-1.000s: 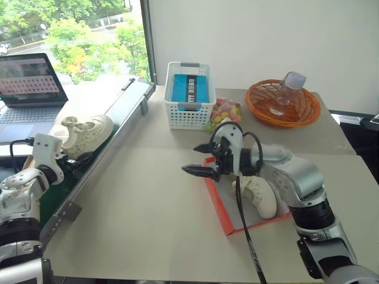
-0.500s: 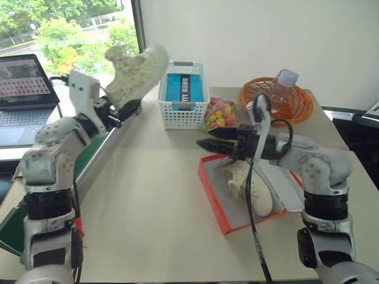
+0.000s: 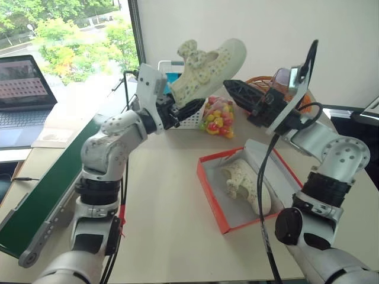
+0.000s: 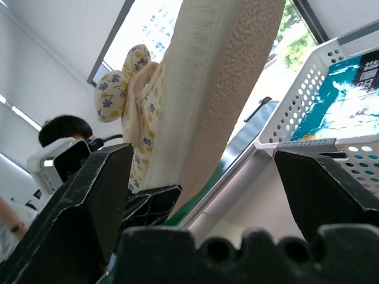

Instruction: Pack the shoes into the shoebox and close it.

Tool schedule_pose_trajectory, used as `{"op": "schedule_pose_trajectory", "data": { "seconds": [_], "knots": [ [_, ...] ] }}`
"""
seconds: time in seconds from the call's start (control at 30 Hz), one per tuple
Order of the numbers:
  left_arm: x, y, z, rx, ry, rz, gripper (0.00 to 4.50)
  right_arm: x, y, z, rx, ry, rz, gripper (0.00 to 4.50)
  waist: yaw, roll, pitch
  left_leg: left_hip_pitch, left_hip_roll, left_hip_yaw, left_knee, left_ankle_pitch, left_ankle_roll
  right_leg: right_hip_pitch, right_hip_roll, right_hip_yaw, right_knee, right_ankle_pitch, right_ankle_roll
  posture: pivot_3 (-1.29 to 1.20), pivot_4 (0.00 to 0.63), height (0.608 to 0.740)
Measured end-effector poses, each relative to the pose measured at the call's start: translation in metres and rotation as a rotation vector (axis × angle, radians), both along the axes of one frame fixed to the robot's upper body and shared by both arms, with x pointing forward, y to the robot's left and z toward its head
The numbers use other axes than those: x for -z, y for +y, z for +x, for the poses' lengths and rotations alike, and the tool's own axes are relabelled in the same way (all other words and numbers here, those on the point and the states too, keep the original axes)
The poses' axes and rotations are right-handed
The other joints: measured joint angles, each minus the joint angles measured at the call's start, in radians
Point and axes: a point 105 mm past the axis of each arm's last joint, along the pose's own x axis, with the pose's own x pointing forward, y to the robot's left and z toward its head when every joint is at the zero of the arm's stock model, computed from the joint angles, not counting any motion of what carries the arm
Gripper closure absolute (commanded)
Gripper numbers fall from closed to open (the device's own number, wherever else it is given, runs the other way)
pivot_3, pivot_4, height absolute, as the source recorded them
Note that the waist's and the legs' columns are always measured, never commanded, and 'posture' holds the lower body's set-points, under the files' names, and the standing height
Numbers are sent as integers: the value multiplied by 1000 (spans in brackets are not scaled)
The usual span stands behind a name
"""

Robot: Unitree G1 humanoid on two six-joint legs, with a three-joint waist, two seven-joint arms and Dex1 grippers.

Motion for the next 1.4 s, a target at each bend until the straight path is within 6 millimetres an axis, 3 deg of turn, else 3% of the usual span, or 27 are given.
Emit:
{"op": "schedule_pose_trajectory", "data": {
  "seconds": [0.23,0.33,0.57,0.7,1.0,1.1,1.13,1.23,1.3,1.4],
  "knots": [
    [16,-24,-15,63,66,-32,1702,2,-6,3,56,20,11,0,-2,0,0,0,0,0,0,0,0,0,0,0,0,0,0,0,150,740],
    [18,-24,-17,54,72,-31,1709,1,-9,7,86,26,27,726,-3,0,0,0,0,-1,0,0,0,0,0,1,0,0,0,0,150,740],
    [23,-21,-15,26,93,-23,1709,3,-6,11,94,41,37,2942,0,1,0,0,0,-1,0,0,0,0,0,1,0,0,0,0,150,740],
    [24,-21,-15,24,97,-18,109,2,-6,12,100,38,37,3896,0,1,0,0,0,-1,0,0,0,0,0,1,0,0,0,0,150,740],
    [35,-10,-15,56,94,104,0,-1,-19,14,147,28,-29,4009,-1,1,1,0,0,-1,0,0,0,0,0,1,-1,0,0,0,150,740],
    [41,3,-12,35,88,189,0,-5,-25,10,143,-2,-161,4015,0,2,1,0,0,0,0,0,0,-1,0,1,-1,0,0,0,150,740],
    [46,12,-9,14,86,237,0,-2,-28,2,112,-22,-337,4015,0,4,2,-1,0,0,-1,0,0,-2,0,1,-2,0,0,0,150,740],
    [64,46,2,-100,127,316,0,21,-33,-24,-21,-22,-684,4015,2,5,3,-1,0,-1,-2,-1,1,-1,0,0,-3,-2,-1,0,150,740],
    [69,48,4,-105,146,312,0,45,-33,-34,-136,12,-781,4015,2,4,3,-2,0,-1,-1,-1,1,-1,0,0,-4,-2,0,0,150,740],
    [68,44,2,-88,137,303,0,72,-25,-51,-340,67,-775,4015,3,4,3,-3,0,-1,1,-1,1,-1,-1,1,-4,-1,1,0,150,740]
  ]
}}
